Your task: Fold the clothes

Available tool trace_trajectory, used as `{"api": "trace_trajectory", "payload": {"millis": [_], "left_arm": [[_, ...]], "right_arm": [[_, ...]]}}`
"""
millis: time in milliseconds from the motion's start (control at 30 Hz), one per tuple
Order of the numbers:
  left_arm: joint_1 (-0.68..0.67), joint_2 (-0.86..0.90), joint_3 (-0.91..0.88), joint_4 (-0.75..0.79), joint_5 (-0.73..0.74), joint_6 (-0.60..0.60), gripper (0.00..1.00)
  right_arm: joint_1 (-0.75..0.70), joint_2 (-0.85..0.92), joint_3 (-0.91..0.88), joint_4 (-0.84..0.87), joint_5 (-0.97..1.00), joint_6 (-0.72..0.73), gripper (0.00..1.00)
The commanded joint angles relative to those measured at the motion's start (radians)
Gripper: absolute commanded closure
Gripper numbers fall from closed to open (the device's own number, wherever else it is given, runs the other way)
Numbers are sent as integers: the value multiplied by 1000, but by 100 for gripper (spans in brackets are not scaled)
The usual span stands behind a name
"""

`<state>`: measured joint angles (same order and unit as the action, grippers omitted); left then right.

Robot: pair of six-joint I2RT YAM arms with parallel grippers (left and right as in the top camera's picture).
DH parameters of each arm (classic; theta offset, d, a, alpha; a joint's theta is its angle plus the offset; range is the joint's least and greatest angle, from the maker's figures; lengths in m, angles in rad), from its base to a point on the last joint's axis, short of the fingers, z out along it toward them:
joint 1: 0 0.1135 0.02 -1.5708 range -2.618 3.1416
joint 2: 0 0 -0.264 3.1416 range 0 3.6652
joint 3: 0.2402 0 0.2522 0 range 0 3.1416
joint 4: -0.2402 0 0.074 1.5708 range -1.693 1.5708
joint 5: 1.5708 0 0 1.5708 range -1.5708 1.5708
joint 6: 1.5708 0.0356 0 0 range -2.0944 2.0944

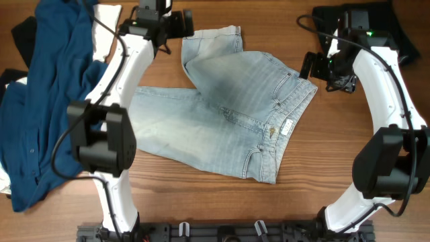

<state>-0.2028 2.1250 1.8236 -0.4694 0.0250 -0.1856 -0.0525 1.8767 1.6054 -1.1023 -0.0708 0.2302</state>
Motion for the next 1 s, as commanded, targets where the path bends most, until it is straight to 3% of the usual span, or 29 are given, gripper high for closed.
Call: {"api": "trace_trajectory", "payload": {"millis": [0, 233, 300, 433, 500, 567, 600, 667, 800, 933, 967], "left_arm": [[4, 142, 10, 92, 16, -32, 0], [-14, 310, 10, 188, 45, -32, 0], [-32, 318, 10, 186, 45, -31, 6], [-77, 325, 9, 189, 31, 66, 34], [-106, 337, 9, 161, -85, 101, 50], [-109, 342, 9, 135, -150, 98, 87], [-103, 342, 9, 118, -186, 46, 96], [-71, 299, 12, -10, -282, -105, 96], [14, 134, 16, -386, -283, -295, 96], [96, 51, 16, -803, -191, -301, 96], [104, 52, 15, -848, -191, -293, 90]], "right_arm": [[-3, -14, 5, -10, -17, -21, 1], [-3, -14, 5, 0, -35, -32, 0], [-3, -14, 5, 11, -35, -32, 0], [-3, -14, 5, 17, -35, -32, 0], [-3, -14, 5, 19, -35, -32, 1], [-3, -14, 5, 22, -35, -32, 0], [-3, -14, 5, 24, -35, -32, 0], [-3, -14, 5, 34, -46, -32, 1], [-3, -14, 5, 68, -97, -32, 0], [2, -14, 5, 82, -104, -41, 1], [4, -14, 5, 79, -125, -70, 0]]}}
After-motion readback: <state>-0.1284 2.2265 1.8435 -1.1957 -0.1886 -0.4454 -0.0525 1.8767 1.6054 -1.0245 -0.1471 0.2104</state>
